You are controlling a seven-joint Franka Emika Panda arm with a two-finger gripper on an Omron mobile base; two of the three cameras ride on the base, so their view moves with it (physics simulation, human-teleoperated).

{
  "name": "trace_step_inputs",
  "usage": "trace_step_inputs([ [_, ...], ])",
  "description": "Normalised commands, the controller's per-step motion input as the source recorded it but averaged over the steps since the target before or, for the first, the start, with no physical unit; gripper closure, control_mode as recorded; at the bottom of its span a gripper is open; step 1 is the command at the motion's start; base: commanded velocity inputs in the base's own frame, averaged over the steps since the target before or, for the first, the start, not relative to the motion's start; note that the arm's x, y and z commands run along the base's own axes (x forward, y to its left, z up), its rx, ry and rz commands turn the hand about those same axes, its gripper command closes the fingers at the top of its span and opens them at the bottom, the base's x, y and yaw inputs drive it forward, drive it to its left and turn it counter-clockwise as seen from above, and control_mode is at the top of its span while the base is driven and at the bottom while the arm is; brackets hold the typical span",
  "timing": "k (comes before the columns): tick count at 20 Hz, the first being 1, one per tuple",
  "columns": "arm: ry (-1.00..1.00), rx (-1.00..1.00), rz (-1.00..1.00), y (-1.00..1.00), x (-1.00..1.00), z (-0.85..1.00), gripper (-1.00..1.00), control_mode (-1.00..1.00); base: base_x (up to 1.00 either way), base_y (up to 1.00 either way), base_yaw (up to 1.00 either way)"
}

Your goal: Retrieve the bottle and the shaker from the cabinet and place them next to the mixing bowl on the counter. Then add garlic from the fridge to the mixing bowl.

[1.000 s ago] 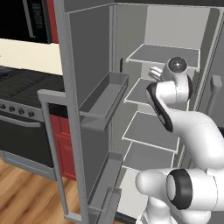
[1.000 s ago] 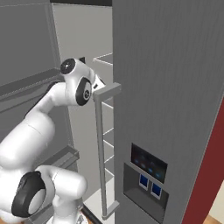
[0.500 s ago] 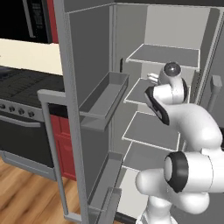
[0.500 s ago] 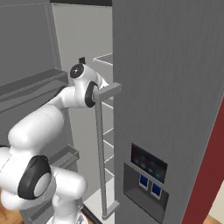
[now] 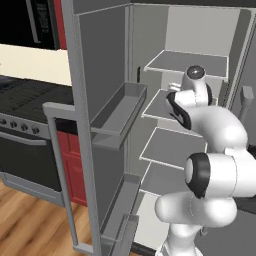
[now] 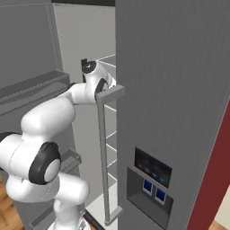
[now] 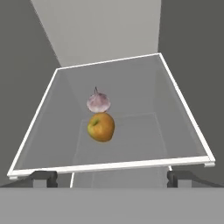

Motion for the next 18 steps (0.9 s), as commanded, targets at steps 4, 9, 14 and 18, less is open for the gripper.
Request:
trace_step_inputs([
  [4, 0.00, 0.00, 0.00, -0.30, 0.03, -0.30, -1.00, -1.00, 0.00, 0.00, 0.00],
  [9, 0.00, 0.00, 0.00, -0.15, 0.19, -0.21, -1.00, -1.00, 0.00, 0.00, 0.00],
  [14, 0.00, 0.00, 0.00, -0.10, 0.31, -0.22, -1.00, -1.00, 0.00, 0.00, 0.00],
  [18, 0.00, 0.00, 0.00, -0.06, 0.35, -0.15, -1.00, -1.00, 0.00, 0.00, 0.00],
])
